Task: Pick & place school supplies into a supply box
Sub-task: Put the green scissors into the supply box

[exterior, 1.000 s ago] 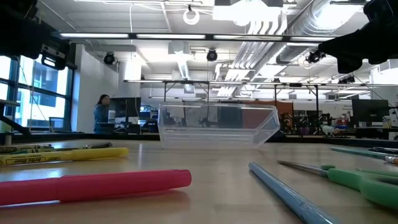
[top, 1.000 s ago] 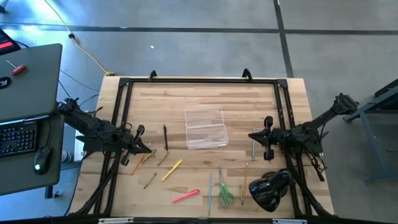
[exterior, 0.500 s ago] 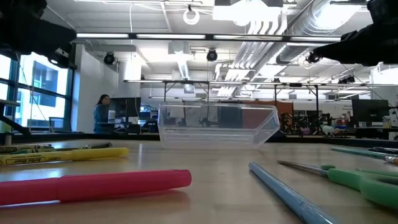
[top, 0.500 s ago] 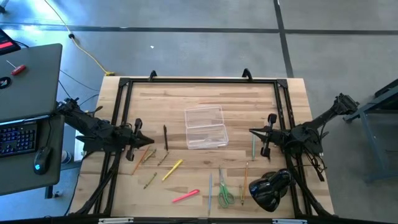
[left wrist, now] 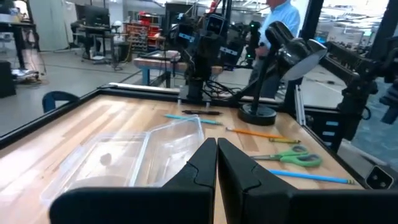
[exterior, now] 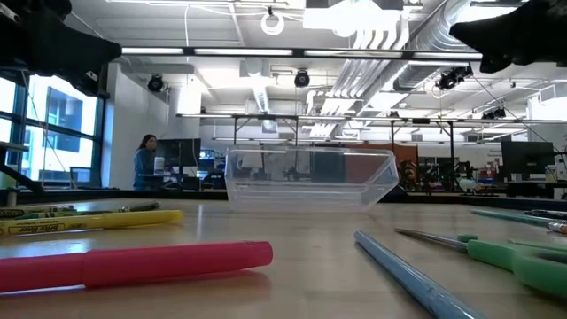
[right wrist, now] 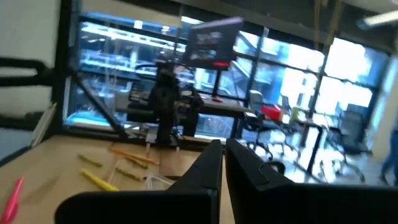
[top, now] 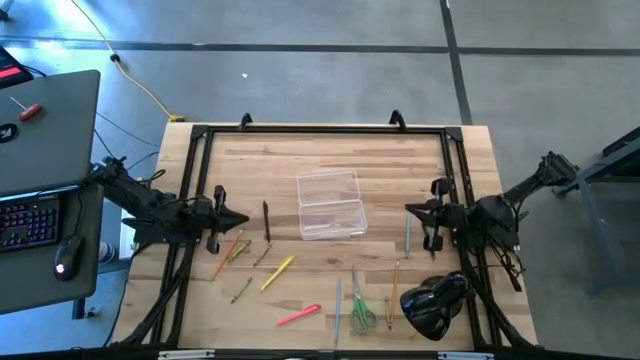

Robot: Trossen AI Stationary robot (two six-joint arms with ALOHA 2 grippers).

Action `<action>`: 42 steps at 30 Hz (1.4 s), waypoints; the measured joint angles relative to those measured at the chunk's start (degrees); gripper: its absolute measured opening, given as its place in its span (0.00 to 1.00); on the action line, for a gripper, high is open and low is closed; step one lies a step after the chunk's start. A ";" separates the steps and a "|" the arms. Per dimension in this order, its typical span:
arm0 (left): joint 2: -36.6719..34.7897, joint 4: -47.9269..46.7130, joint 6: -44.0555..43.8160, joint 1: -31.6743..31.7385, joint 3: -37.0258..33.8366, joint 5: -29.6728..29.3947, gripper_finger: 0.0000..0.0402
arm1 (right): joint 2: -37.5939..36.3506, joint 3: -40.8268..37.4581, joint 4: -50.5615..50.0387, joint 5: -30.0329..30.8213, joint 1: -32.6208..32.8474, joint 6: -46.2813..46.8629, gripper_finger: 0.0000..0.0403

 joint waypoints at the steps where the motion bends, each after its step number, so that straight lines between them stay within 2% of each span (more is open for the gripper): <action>1: 0.39 0.38 0.00 0.00 0.00 -1.13 0.12 | 0.00 0.12 -0.61 0.18 -0.63 1.62 0.01; 7: 1.95 3.87 3.14 0.00 1.26 -6.74 0.12 | 3.02 0.36 -2.38 -1.52 -5.60 4.55 0.15; 11: 3.73 3.65 3.48 0.02 3.38 -9.82 0.12 | 7.29 0.39 -1.39 -5.52 -9.11 4.65 0.26; 15: 6.90 3.49 5.75 0.02 6.09 -12.67 0.12 | 12.27 4.11 -3.34 -8.24 -12.61 4.63 0.33; 19: 10.96 3.50 8.00 0.02 9.11 -15.79 0.12 | 18.42 12.13 -12.91 -10.80 -16.13 5.28 0.33; 25: 18.63 3.47 8.02 0.02 13.08 -16.17 0.12 | 29.22 23.78 -29.13 -17.36 -19.71 9.44 0.31; 29: 24.81 3.45 8.31 0.02 16.88 -20.31 0.12 | 35.18 27.57 -30.24 -18.72 -19.77 6.42 0.30; 33: 28.79 3.46 14.70 0.02 20.89 -23.52 0.12 | 38.45 29.95 -29.83 -18.69 -19.77 4.85 0.31; 38: 30.58 3.52 16.89 0.02 25.39 -23.28 0.12 | 39.87 30.55 -29.54 -19.45 -20.48 4.27 0.31; 42: 30.72 3.49 16.98 0.04 27.17 -21.69 0.12 | 39.87 30.54 -29.27 -24.53 -21.89 8.56 0.31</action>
